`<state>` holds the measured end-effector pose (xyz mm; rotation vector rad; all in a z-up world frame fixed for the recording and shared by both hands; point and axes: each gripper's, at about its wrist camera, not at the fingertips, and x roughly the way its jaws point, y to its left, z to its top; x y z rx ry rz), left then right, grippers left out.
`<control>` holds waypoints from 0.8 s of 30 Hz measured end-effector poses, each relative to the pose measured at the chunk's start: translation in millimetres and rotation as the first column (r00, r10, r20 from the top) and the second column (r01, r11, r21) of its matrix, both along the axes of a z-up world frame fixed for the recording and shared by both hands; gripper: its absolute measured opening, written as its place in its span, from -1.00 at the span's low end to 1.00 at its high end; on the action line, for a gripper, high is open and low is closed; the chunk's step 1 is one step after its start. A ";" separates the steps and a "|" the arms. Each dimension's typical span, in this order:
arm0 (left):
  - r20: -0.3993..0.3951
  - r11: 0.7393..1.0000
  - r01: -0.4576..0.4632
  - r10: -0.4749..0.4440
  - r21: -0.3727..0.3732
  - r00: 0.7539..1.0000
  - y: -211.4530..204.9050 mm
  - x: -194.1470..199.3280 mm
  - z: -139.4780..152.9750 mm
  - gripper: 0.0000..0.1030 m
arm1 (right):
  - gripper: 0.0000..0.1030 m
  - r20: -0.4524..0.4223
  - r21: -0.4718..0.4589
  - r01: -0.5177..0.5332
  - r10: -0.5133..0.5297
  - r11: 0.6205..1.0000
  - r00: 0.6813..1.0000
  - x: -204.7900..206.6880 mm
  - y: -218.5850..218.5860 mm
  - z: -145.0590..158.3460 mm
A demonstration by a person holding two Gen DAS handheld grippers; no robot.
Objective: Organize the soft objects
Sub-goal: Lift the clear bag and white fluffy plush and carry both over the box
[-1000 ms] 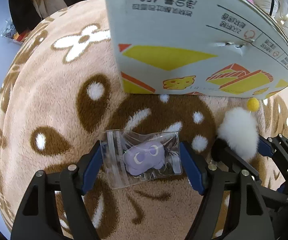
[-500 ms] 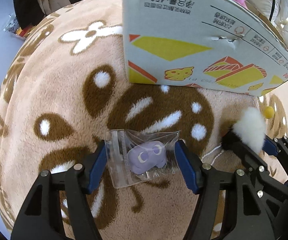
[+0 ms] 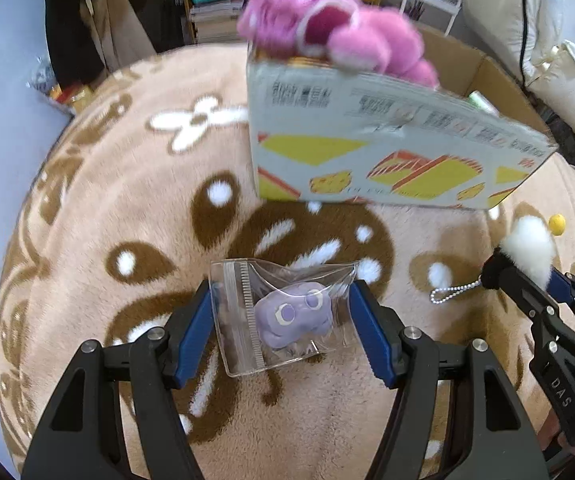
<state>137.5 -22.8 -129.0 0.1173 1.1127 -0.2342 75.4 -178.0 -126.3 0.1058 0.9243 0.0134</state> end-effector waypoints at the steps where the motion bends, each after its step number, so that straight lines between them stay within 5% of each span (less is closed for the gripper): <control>1: 0.015 1.000 0.001 -0.001 -0.002 1.000 -1.2 -4.4 4.0 0.29 | -0.32 0.017 -0.003 0.010 -0.010 1.000 1.000 -3.2 -1.9 5.0; 7: 0.173 0.999 0.028 -0.024 -0.020 0.985 -2.8 -25.3 45.3 0.29 | -0.32 0.111 -0.005 0.055 -0.054 0.998 0.992 -17.2 -9.2 34.7; 14: 0.356 0.992 0.116 -0.093 -0.044 0.930 -22.7 -39.9 97.3 0.29 | -0.32 0.208 0.019 0.086 -0.088 0.996 0.974 -24.3 -24.5 72.3; 24: 0.485 0.983 0.175 -0.124 -0.062 0.866 -49.5 -17.7 149.9 0.29 | -0.31 0.317 -0.003 0.069 -0.064 0.998 0.946 2.0 -40.0 118.2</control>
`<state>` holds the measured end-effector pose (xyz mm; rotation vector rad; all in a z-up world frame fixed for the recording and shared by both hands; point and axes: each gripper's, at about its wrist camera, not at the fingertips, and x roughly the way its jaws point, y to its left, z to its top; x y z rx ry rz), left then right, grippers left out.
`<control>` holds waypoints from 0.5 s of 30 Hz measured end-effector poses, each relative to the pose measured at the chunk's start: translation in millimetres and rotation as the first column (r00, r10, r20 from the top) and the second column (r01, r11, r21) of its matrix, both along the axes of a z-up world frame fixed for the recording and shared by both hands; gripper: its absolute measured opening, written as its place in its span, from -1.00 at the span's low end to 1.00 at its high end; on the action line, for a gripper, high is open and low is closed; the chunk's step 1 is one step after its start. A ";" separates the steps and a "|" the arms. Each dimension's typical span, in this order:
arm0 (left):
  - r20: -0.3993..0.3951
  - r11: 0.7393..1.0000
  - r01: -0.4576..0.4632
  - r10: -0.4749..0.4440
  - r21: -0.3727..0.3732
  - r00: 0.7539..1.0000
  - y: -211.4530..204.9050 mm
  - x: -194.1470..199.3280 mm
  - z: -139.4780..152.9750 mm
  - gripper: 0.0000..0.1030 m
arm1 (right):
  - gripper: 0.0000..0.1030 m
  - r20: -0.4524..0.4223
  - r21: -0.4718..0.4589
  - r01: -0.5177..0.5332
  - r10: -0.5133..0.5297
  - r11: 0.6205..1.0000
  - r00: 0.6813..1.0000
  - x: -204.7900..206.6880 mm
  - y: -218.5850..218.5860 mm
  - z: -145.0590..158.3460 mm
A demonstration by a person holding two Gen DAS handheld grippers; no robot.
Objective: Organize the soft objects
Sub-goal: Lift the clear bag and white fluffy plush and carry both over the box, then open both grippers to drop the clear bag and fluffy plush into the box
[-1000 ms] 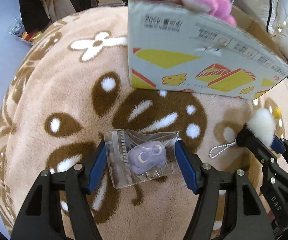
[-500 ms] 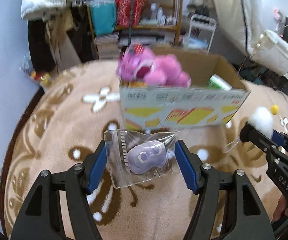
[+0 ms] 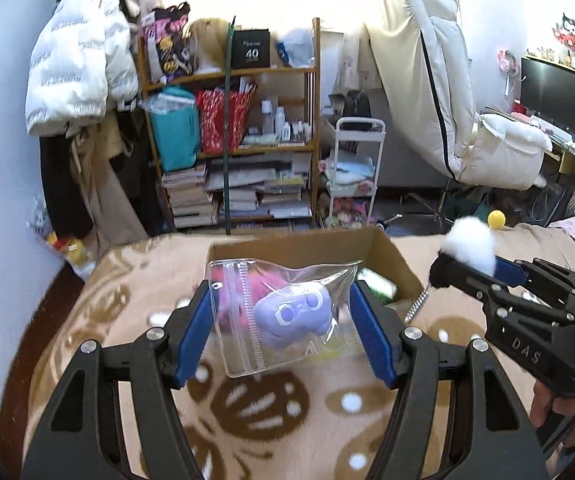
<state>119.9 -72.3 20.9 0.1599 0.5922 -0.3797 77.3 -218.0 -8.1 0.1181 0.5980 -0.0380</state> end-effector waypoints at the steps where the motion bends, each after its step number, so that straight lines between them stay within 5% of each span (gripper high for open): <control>1: 0.016 1.000 0.000 -0.001 0.017 1.000 -4.9 5.7 3.7 0.30 | -0.31 0.005 -0.003 -0.005 0.005 1.000 1.000 4.6 -0.8 2.2; 6: 0.037 0.999 -0.011 0.009 0.050 0.999 -24.2 36.9 10.4 0.30 | -0.31 0.012 -0.003 -0.013 0.013 1.000 1.000 30.7 -3.7 4.1; 12: -0.009 0.999 -0.045 0.045 -0.006 0.999 -32.4 70.2 2.9 0.31 | -0.31 -0.014 0.009 -0.027 0.027 1.000 1.000 59.2 -2.8 -11.0; 15: -0.023 0.998 -0.053 0.054 0.035 0.998 -40.1 81.4 -10.7 0.32 | -0.31 -0.038 0.011 -0.032 0.032 0.999 0.999 68.2 -2.1 -23.9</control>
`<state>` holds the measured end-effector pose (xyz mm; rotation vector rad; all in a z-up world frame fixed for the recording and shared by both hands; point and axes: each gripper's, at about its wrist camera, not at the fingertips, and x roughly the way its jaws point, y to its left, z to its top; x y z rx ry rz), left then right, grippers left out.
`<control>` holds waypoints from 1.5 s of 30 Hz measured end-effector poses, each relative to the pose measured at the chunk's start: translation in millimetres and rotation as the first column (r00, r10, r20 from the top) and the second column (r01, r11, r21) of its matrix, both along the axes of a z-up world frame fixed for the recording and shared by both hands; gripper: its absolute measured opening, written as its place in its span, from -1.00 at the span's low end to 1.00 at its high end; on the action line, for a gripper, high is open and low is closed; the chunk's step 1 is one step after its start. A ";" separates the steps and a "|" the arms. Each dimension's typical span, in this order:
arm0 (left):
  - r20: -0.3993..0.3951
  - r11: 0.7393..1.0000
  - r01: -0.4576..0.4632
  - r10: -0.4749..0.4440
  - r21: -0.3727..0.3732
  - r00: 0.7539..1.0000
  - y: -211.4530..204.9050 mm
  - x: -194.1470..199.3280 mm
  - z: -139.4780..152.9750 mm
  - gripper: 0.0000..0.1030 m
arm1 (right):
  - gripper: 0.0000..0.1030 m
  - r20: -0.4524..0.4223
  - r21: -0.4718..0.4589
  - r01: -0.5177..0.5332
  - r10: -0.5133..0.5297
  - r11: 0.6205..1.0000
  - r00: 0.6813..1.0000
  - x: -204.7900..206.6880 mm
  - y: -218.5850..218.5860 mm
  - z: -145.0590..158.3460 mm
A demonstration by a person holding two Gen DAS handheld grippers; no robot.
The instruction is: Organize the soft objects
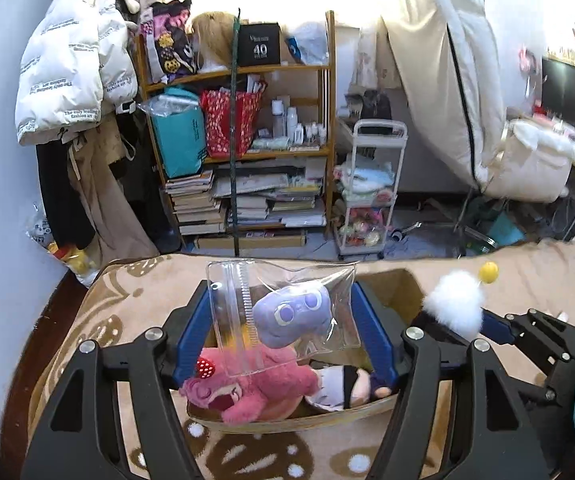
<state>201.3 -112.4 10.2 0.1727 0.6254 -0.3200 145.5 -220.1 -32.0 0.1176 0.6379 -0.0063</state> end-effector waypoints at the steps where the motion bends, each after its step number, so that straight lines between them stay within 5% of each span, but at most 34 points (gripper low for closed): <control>1: -0.007 1.000 0.001 -0.001 0.014 1.000 -2.4 2.2 -4.5 0.32 | -0.31 -0.010 -0.002 -0.004 0.004 1.000 1.000 3.0 0.9 -5.4; 10: -0.093 0.999 0.000 0.003 0.032 0.996 -9.1 20.1 -33.4 0.41 | -0.28 -0.071 -0.009 -0.015 0.014 1.000 0.997 13.6 1.0 -34.7; 21: -0.083 0.999 -0.046 0.046 -0.002 0.995 4.4 14.8 -27.4 0.70 | -0.15 -0.067 0.006 -0.035 0.035 0.999 0.997 13.3 2.7 -37.8; 24: -0.086 0.998 -0.066 0.064 -0.016 0.994 13.2 10.9 -24.3 0.74 | 0.10 -0.057 0.010 -0.034 0.034 0.999 0.998 9.0 2.8 -35.0; 36: -0.030 0.994 -0.105 0.104 -0.034 0.994 49.0 -37.2 -4.1 0.91 | 0.51 -0.024 0.016 -0.024 0.024 1.000 0.999 -21.6 2.6 -11.9; 45: 0.028 0.983 -0.176 0.177 -0.053 0.984 80.5 -89.6 20.8 0.99 | 0.82 0.088 -0.009 0.022 -0.021 1.000 0.996 -68.7 0.6 24.6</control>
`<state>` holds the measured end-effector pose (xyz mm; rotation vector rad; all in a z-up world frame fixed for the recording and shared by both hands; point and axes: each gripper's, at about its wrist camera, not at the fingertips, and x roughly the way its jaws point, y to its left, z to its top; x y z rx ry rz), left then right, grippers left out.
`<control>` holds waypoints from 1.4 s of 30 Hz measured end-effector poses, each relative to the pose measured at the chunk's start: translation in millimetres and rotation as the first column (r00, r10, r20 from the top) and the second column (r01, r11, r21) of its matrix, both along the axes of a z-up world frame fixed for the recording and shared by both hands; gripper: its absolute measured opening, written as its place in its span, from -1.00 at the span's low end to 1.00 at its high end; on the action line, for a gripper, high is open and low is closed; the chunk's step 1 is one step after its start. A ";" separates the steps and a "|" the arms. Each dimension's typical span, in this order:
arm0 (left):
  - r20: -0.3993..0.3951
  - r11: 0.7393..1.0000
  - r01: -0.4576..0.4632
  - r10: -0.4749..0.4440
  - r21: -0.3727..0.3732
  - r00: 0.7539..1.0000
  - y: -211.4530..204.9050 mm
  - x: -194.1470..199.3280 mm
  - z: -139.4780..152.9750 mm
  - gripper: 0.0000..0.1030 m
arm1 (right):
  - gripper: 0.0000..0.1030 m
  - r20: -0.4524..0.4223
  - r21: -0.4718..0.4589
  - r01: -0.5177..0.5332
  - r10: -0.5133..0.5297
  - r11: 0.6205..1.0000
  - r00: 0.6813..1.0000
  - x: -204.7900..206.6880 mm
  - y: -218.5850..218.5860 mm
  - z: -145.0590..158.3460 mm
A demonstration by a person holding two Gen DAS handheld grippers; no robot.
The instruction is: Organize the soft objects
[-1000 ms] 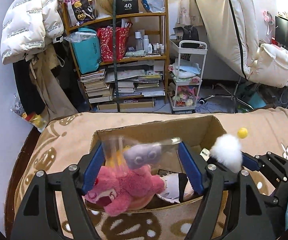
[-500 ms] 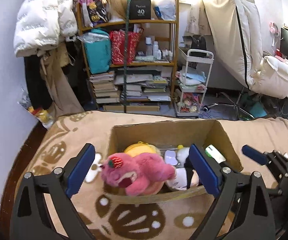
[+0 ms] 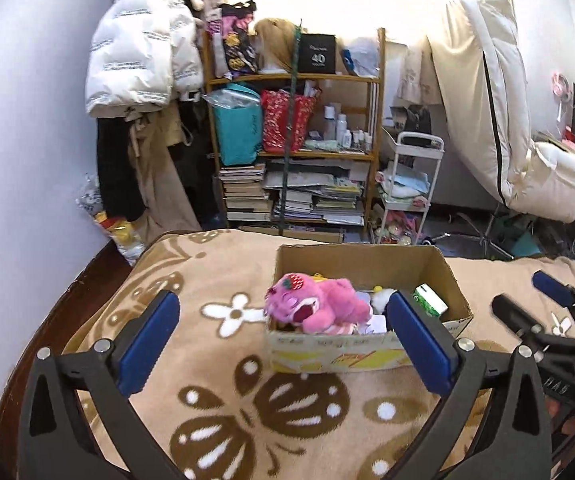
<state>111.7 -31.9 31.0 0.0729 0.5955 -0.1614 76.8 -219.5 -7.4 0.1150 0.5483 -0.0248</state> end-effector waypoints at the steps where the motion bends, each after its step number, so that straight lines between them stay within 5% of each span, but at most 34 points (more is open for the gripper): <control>1: 0.005 1.000 -0.006 0.006 -0.006 1.000 3.7 -5.3 1.5 0.99 | 0.84 0.015 0.002 0.006 -0.006 1.000 1.000 -5.6 -1.2 5.1; 4: 0.016 1.000 -0.020 0.020 -0.016 1.000 13.8 -21.0 6.3 0.99 | 0.98 0.056 0.000 0.027 -0.027 1.000 0.998 -21.5 -4.0 19.8; 18: 0.072 0.999 -0.031 0.032 -0.013 0.997 40.4 -84.9 20.7 0.99 | 1.00 0.171 -0.034 0.060 -0.054 0.998 0.984 -94.0 5.3 61.7; 33: 0.144 0.998 -0.039 0.031 0.051 0.989 38.1 -112.6 11.7 0.99 | 1.00 0.259 -0.022 0.091 -0.082 0.996 0.962 -138.9 2.0 59.7; 42: 0.101 0.998 -0.042 0.037 0.042 0.994 35.8 -100.6 -1.3 0.99 | 1.00 0.240 -0.033 0.116 -0.105 0.993 0.965 -133.6 -3.2 46.0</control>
